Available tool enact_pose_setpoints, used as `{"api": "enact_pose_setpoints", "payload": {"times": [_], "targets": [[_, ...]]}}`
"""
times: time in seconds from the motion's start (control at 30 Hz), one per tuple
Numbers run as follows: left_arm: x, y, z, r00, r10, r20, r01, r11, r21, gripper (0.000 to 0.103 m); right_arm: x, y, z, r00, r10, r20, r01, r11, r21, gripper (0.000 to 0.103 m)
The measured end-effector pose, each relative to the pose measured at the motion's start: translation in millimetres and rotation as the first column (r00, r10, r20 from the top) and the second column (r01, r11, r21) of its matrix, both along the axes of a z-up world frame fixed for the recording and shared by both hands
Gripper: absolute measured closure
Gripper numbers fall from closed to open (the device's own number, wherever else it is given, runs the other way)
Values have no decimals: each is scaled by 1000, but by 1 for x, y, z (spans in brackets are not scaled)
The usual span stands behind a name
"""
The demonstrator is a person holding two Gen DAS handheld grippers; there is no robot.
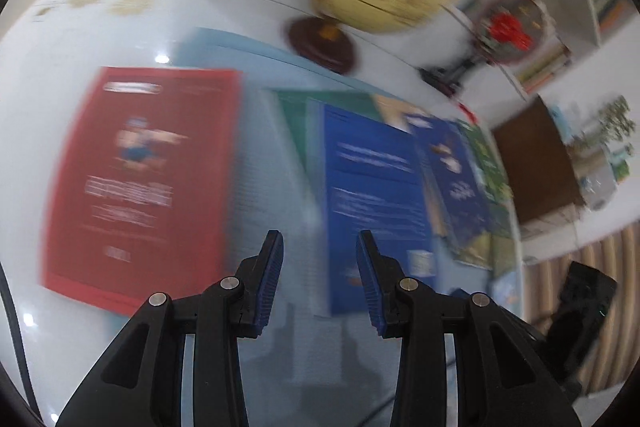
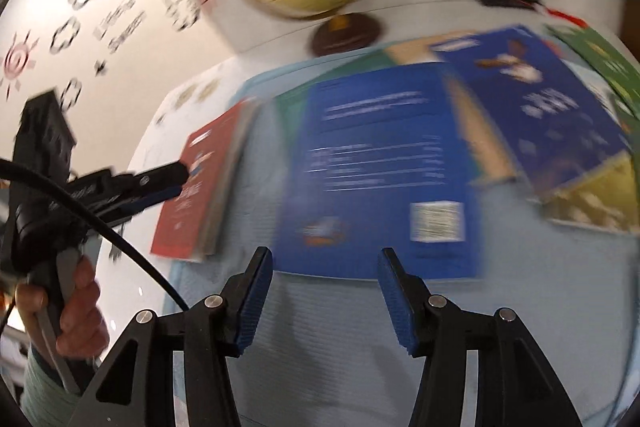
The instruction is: Organize books
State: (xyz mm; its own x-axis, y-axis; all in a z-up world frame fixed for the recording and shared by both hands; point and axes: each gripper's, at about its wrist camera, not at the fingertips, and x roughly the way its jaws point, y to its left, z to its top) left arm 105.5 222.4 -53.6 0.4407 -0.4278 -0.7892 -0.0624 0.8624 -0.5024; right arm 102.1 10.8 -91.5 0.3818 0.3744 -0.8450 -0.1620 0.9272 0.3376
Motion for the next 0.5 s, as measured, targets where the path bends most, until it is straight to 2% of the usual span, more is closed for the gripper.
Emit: {"api": "enact_pose_setpoints", "payload": {"times": [0.13, 0.27, 0.5], "targets": [[-6, -80, 11, 995, -99, 10, 99, 995, 7, 68, -10, -74, 12, 996, -87, 19, 87, 996, -17, 51], [-11, -162, 9, 981, -194, -20, 193, 981, -23, 68, -26, -149, 23, 986, -165, 22, 166, 985, -43, 51], [-20, -298, -16, 934, -346, -92, 342, 938, -57, 68, -67, -291, 21, 948, -319, 4, 316, 940, -129, 50]]}}
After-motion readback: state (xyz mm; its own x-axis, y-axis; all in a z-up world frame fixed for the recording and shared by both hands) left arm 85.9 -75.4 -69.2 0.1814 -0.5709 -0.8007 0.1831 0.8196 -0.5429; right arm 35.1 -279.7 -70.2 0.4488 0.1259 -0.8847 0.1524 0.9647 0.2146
